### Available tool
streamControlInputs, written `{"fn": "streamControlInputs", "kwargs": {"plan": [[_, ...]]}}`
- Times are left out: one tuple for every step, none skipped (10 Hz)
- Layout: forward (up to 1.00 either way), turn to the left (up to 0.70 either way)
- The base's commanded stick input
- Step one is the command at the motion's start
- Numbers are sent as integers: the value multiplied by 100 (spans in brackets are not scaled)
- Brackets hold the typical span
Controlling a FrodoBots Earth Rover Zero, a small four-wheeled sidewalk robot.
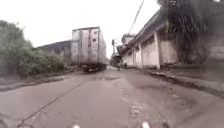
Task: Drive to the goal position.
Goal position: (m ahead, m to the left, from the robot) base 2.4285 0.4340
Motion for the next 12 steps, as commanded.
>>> {"fn": "streamControlInputs", "kwargs": {"plan": [[85,1],[85,1],[85,1],[85,1],[85,1],[85,1],[85,1],[85,1],[85,1],[85,1],[85,1],[85,1]]}}
